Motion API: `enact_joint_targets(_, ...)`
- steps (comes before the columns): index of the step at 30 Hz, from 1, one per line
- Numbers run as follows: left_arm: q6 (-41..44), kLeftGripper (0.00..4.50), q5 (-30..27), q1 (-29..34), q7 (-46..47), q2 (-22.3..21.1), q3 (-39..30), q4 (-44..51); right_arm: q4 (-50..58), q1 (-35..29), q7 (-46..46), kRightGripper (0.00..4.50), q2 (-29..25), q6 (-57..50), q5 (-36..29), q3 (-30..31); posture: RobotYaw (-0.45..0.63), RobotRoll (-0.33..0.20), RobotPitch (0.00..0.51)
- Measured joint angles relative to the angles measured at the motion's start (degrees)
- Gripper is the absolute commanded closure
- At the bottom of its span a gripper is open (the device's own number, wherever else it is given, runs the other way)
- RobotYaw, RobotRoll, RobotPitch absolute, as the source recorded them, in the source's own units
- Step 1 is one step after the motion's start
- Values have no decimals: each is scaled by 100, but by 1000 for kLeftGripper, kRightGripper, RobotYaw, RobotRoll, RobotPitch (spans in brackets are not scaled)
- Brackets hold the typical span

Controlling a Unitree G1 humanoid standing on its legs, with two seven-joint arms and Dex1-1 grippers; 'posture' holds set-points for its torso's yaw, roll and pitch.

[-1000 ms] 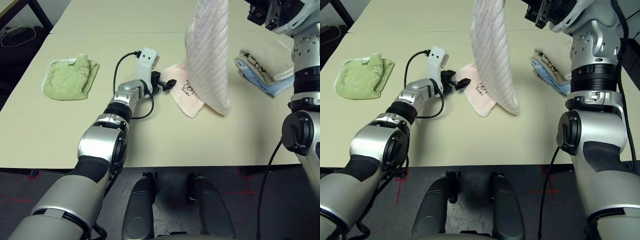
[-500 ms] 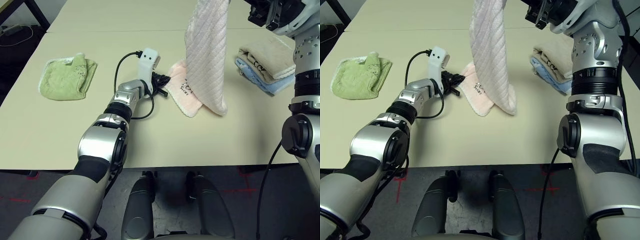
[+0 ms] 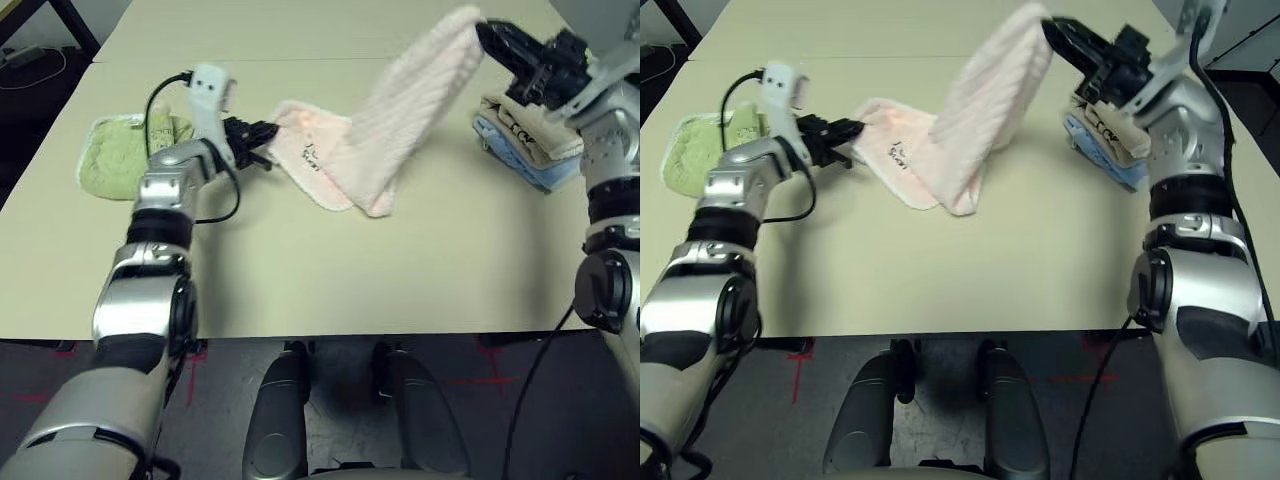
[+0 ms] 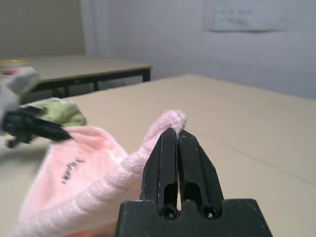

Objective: Fold the towel and set it aside.

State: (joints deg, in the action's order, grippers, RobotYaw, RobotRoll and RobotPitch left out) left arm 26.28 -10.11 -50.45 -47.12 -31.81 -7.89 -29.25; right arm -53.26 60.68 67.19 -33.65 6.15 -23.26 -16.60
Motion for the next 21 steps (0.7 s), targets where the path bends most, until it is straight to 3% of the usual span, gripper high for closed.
enact_joint_targets(6,919,4481,-387,80,-295,-770,-77,1081,-253,40,-446,4500,-372,229,42,-201,49,0,254)
enact_joint_targets(15,1105,4481,-580,-910,-288,-1370,-263,1004,-775,533,-1016,4500,-648,482,51,-463,57,0,266)
enact_joint_targets(21,938,4481,-568,-1375,-217,-1409,-248,398,-1032,664,-1060,4500,-709,347,119,-463,56,0,286)
